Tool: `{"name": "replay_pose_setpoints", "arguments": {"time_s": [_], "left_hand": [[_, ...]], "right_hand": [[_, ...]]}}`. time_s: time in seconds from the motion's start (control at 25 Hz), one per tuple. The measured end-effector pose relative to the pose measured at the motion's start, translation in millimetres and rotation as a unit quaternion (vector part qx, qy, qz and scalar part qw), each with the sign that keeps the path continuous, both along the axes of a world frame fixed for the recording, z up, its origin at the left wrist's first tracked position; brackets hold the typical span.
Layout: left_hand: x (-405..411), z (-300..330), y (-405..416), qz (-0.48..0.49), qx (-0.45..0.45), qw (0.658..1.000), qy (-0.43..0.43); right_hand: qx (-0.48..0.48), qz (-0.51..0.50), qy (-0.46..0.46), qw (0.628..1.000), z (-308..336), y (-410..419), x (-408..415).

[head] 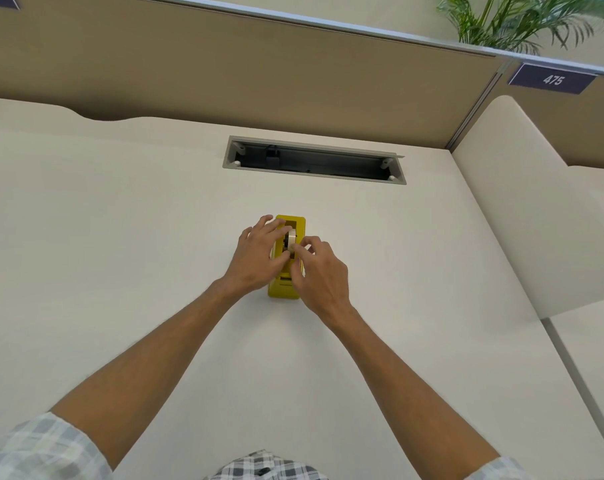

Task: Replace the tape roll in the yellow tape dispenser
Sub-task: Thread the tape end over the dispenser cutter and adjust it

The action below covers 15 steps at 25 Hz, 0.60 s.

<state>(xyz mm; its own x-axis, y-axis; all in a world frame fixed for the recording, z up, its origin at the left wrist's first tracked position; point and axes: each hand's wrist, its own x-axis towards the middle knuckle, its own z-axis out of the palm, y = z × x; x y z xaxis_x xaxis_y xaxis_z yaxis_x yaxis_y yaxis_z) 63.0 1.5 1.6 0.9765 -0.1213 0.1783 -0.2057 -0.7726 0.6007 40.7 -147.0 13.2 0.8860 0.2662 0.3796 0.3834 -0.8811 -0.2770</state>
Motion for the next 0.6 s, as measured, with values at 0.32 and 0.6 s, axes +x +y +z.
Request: {"name": "replay_pose_setpoints", "arguments": {"time_s": [0.32, 0.6], "left_hand": [[6, -1, 3, 0.022, -0.022, 1.0, 0.0], [8, 1, 2, 0.029, -0.009, 0.999, 0.01]], "right_hand": [[-0.002, 0.001, -0.017, 1.0, 1, 0, 3], [0.012, 0.003, -0.029, 0.999, 8, -1, 19]]}}
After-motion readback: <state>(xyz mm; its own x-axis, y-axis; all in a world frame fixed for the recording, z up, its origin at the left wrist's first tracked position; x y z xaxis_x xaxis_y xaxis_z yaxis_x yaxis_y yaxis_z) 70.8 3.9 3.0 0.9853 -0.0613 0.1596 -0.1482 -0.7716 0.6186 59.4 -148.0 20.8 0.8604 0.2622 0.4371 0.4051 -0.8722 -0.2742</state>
